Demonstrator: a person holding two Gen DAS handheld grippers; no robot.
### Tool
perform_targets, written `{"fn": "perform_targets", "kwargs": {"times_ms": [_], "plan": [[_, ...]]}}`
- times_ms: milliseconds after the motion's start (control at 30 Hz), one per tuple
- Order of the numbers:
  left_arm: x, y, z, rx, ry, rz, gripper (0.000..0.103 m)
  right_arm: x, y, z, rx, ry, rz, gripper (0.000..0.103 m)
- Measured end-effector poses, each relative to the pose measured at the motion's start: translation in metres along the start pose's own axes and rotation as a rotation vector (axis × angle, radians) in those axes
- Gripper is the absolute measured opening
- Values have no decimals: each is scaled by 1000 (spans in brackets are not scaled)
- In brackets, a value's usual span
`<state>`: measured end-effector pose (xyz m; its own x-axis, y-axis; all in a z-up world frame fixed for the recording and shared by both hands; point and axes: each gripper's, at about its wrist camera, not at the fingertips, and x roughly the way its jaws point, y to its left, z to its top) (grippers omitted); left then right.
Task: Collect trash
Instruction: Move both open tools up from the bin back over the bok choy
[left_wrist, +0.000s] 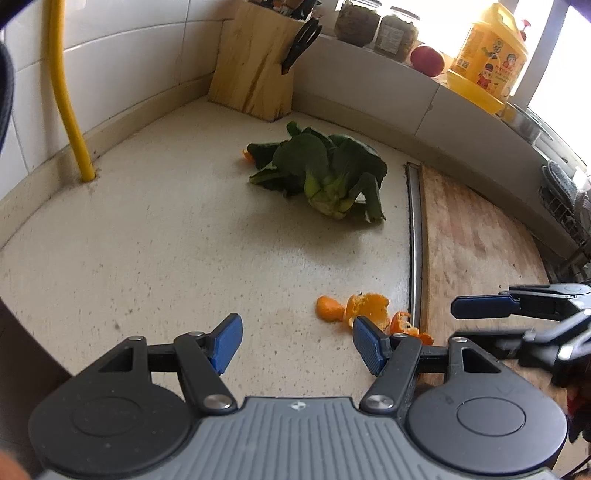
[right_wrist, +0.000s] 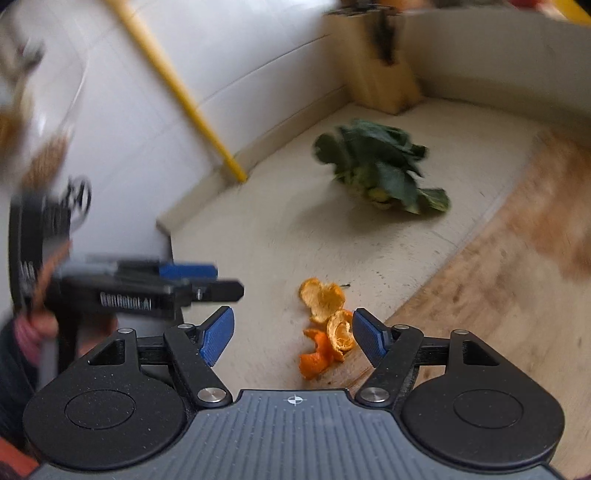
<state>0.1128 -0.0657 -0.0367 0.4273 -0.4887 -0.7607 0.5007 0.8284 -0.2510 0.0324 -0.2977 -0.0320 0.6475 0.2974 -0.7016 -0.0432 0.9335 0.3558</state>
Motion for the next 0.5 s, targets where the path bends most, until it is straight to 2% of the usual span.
{"fn": "perform_targets", "kwargs": {"times_ms": [67, 133, 233, 333, 500], "plan": [[2, 2, -1, 3, 6, -1, 63, 7, 13, 0, -101, 25, -26, 77], [3, 5, -1, -4, 10, -2, 63, 13, 20, 0, -145, 45, -46, 77], [5, 10, 2, -18, 3, -13, 63, 15, 18, 2, -133, 54, -52, 77], [7, 14, 13, -20, -13, -25, 63, 11, 9, 14, -90, 20, -61, 81], [11, 18, 47, 16, -67, -48, 63, 9, -9, 40, -42, -37, -144, 81]]}}
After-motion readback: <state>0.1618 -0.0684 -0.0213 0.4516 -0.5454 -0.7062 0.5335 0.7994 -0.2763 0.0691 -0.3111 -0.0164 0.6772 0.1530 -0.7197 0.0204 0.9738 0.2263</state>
